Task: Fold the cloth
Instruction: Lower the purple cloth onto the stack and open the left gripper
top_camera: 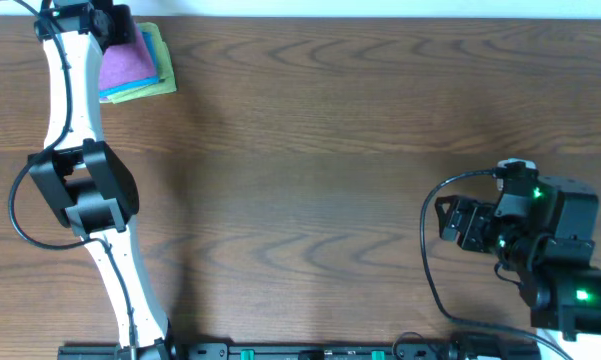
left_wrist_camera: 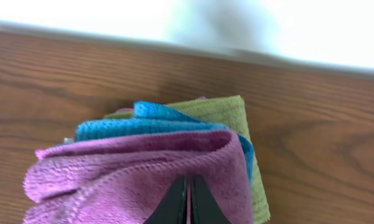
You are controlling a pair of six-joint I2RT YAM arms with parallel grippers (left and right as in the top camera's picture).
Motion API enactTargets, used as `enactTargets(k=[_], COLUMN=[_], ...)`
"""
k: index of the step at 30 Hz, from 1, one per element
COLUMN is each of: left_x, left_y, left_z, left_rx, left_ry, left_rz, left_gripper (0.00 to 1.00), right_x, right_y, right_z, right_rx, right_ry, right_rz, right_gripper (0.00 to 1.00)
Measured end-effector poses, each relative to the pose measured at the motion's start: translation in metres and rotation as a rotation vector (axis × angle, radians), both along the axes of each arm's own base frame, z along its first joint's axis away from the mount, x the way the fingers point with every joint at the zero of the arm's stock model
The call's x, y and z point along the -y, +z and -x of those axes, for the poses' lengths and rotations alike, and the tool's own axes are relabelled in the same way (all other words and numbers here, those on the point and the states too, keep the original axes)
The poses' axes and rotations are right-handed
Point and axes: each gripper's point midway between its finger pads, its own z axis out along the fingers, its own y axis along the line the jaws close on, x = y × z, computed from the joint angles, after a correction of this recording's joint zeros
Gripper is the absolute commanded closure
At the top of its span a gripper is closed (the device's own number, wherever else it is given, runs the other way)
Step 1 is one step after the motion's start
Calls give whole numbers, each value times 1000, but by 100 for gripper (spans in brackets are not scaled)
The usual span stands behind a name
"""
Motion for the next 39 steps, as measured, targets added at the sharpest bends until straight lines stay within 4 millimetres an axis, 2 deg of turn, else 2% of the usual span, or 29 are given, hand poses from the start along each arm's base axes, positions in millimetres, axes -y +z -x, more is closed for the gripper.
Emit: enactTargets(k=[5,10,16,24,39], left_x=[-4,-6,-10,-12,-9], left_y=[-9,-31,-52,-80,-78], left_z=[-6,-10,-30,-41,-48], left_rx=[17,-5,48,55,85], left_ry=[7,8,7,7,0], left_rz=[-8,-3,-12,-12,-16], left_gripper=[94,94,94,94,94], right_x=[1,1,1,1,1], right_y=[0,1,1,1,1], right_z=[-3,-3,-3,-4,-4], right_rx=[4,9,8,4,0], right_ry=[-1,-1,-5,-22,-30], right_rz=[2,2,-1,-15,-22], right_gripper=[14,14,14,14,14])
